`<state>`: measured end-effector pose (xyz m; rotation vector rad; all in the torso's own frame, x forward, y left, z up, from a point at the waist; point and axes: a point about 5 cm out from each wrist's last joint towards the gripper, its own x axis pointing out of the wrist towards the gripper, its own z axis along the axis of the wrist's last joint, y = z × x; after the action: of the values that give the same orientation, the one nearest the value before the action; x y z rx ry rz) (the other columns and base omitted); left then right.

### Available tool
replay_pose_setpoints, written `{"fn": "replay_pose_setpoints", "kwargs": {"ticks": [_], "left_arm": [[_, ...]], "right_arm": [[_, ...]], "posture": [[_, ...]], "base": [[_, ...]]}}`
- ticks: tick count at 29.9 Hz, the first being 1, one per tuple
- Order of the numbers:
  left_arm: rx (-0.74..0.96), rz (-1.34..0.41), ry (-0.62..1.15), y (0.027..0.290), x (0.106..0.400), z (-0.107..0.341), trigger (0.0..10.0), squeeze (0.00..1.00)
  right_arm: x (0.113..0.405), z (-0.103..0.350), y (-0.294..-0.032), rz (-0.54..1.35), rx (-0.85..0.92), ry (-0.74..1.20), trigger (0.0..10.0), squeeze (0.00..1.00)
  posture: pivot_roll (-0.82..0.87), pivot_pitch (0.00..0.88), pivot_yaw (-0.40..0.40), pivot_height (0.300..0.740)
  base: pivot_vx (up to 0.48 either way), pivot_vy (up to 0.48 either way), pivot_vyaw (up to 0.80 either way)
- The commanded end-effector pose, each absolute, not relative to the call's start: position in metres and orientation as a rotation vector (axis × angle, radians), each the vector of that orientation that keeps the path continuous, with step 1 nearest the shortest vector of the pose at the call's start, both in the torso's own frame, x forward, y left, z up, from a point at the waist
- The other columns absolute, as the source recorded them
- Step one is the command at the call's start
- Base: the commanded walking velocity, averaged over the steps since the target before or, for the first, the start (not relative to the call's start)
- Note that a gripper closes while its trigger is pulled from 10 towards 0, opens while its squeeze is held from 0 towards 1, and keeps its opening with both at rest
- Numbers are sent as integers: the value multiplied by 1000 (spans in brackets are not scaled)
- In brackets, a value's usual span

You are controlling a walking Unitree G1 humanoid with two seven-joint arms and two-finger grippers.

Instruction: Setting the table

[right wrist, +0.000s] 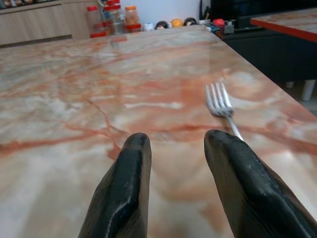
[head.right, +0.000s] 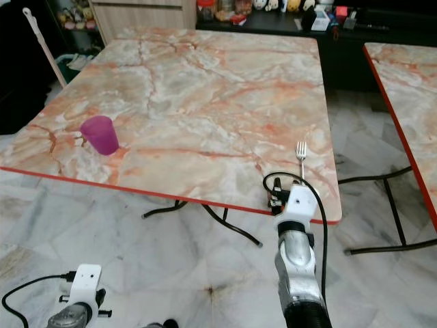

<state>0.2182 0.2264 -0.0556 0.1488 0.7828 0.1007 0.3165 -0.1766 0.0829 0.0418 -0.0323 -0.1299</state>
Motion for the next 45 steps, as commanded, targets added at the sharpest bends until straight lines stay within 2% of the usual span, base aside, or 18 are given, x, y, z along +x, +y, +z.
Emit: {"fn": "replay_pose_setpoints", "kwargs": {"ticks": [1, 12, 17, 21, 45], "left_arm": [[147, 116, 801, 227, 213, -59, 10000, 0], [137, 125, 794, 226, 215, -58, 10000, 0], [136, 123, 795, 225, 214, -58, 10000, 0], [134, 123, 795, 225, 214, -59, 10000, 0], [136, 132, 792, 227, 213, -59, 10000, 0]], "right_arm": [[320, 81, -172, -119, 43, -10, 10000, 0], [338, 98, -162, -79, 42, -56, 10000, 0], [340, 96, -158, -68, 65, -40, 10000, 0], [340, 97, -157, -65, 80, -48, 10000, 0], [337, 94, -146, -31, 99, -67, 10000, 0]], "posture": [[9, 129, 28, 740], [11, 127, 18, 740], [15, 127, 17, 740], [14, 128, 17, 740], [19, 137, 20, 740]], "base": [[0, 0, 0], [135, 0, -157], [253, 0, 0], [271, 0, -763], [248, 0, -24]]}}
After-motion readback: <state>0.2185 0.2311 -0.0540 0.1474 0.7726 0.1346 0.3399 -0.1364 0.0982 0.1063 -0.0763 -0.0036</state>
